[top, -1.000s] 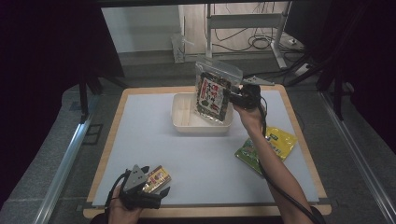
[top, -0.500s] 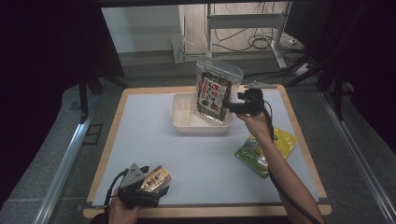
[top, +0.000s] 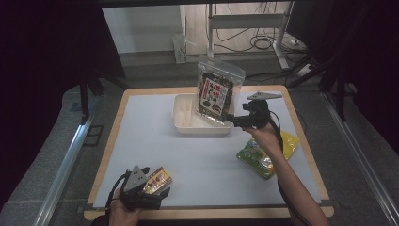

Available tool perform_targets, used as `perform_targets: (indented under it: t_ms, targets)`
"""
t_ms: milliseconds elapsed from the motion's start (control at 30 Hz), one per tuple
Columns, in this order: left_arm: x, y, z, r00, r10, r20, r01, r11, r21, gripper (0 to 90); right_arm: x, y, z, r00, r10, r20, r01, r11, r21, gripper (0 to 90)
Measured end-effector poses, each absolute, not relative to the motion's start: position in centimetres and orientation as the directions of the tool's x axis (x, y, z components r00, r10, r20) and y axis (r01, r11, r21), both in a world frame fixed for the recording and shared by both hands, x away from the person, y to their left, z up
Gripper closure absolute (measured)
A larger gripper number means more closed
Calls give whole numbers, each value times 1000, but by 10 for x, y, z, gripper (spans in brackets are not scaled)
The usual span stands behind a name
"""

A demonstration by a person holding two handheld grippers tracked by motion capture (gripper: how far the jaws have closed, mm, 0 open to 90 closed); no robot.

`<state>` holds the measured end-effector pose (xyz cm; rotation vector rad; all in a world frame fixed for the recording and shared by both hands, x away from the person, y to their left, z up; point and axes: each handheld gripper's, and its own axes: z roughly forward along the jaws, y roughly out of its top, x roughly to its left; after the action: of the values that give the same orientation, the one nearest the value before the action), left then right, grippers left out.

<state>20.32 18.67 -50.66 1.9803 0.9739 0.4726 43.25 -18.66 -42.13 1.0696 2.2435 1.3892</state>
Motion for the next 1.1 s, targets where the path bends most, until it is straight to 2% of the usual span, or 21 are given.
perform_targets:
  t_ms: [167,233,533,833,1100]
  targets:
    - [202,185,-506,621,784,-2,446,-351,823,0,419,-189,-432,-704,700,118,444,304,843,74]
    - [201,185,-506,622,783,1,444,-354,823,0,416,-188,-436,-712,699,59,428,366,827,74]
    - [199,183,-506,624,781,19,439,-370,818,0,398,-190,-460,-736,676,41,425,414,805,74]
    - [198,179,-507,627,778,36,435,-389,812,0,380,-187,-478,-757,651,50,417,423,804,72]
    - [198,179,-507,623,781,45,433,-392,812,0,368,-201,-484,-741,671,28,418,428,801,75]
